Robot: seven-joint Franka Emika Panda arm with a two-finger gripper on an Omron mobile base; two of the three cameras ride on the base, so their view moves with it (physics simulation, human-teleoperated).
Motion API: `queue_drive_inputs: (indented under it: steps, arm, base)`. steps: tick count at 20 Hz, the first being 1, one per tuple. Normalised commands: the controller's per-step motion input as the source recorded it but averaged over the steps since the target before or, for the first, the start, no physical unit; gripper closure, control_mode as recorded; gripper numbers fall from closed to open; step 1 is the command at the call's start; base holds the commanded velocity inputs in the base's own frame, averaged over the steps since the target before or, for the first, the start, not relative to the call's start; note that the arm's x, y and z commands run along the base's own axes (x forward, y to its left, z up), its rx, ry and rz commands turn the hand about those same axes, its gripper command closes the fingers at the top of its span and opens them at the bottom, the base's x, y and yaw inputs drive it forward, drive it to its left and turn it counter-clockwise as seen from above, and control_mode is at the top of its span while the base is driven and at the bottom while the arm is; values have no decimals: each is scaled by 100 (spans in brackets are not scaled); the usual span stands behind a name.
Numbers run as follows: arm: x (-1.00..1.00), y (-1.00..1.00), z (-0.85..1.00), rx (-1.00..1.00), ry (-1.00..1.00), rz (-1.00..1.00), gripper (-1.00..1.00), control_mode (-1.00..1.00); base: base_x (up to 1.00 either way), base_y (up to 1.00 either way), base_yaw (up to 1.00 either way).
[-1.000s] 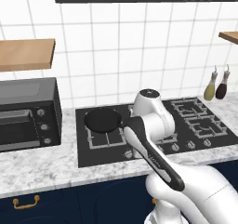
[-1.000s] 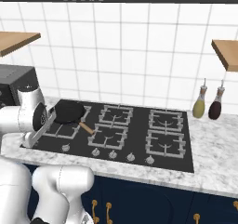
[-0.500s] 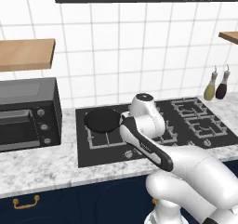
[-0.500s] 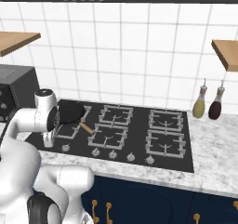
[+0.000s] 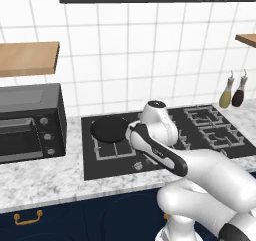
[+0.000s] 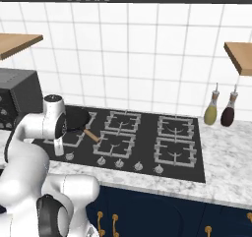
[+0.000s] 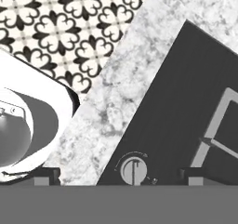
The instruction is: Turn off the left burner of the stove.
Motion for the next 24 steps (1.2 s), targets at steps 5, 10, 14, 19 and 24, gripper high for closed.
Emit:
queue_drive_inputs:
  steps: [5,10,14,19,24]
  arm:
    - [0,-3,-45,-5,0,3,-100,-100]
    - [17,0,-30,-2,0,6,-100,-100]
    - [33,-2,-23,0,0,16,-100,-100]
    - [17,-7,-21,0,0,13,-100,-100]
    - [25,1,-14,-2,5,3,-100,-100]
  base:
    - [0,0,0]
    - [0,0,0]
    - [0,0,0]
    - [0,0,0]
    - [0,0,0]
